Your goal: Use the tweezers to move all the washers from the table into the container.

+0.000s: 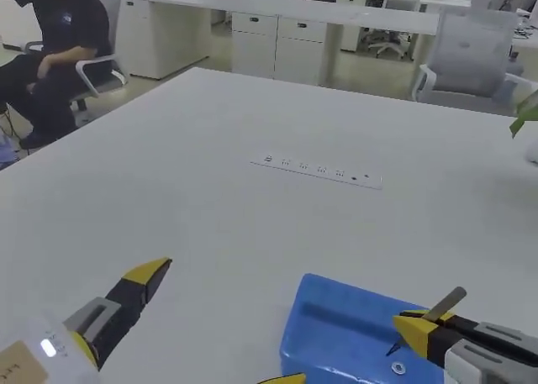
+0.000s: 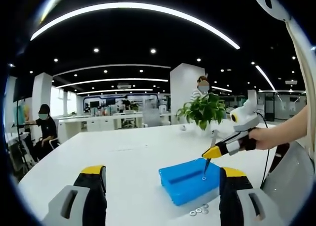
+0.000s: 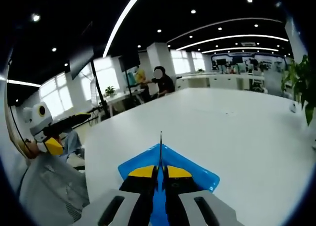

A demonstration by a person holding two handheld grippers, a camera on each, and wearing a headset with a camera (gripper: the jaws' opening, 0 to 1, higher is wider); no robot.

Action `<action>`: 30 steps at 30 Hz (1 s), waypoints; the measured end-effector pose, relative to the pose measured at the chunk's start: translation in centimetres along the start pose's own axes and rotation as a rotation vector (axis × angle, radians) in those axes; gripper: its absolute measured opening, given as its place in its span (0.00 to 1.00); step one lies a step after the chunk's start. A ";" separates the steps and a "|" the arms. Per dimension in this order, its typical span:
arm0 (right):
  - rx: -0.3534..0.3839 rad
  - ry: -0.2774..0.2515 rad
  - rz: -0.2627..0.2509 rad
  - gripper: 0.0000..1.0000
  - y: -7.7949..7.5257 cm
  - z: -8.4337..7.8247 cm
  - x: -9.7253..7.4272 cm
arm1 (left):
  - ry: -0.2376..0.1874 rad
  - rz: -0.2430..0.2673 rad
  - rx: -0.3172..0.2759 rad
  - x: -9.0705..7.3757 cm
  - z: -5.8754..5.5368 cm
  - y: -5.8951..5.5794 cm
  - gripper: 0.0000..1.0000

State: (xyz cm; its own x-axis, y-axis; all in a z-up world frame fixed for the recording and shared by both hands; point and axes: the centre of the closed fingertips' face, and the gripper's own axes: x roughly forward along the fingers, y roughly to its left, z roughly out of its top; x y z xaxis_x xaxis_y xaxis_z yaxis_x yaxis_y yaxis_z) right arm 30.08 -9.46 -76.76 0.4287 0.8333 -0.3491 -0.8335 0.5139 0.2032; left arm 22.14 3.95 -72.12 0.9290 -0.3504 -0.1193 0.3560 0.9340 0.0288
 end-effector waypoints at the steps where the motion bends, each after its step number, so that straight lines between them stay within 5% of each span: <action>1: -0.008 -0.012 0.021 0.03 0.9 0.4 0.0 | 0.002 0.002 0.005 0.0 0.0 0.0 0.97; 5: -0.005 -0.028 0.128 0.03 3.9 0.9 0.2 | -0.003 0.015 0.015 -0.1 0.0 0.3 0.96; 14: 0.004 0.041 0.226 0.04 7.2 -1.5 1.5 | -0.010 0.010 0.002 -0.1 0.2 0.2 0.96; 22: 0.022 0.116 0.252 0.04 8.4 -4.7 2.5 | -0.017 0.035 -0.083 -0.3 0.1 1.2 0.95; 30: 0.005 0.170 0.261 0.04 8.9 -6.7 3.6 | 0.001 0.035 -0.086 -0.2 -0.2 1.1 0.93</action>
State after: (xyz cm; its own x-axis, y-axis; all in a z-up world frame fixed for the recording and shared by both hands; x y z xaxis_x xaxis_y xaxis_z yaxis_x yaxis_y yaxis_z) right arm 21.85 -3.30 -82.33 0.1352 0.8916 -0.4322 -0.9059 0.2879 0.3104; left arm 22.30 5.09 -72.25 0.9404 -0.3177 -0.1211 0.3135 0.9481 -0.0526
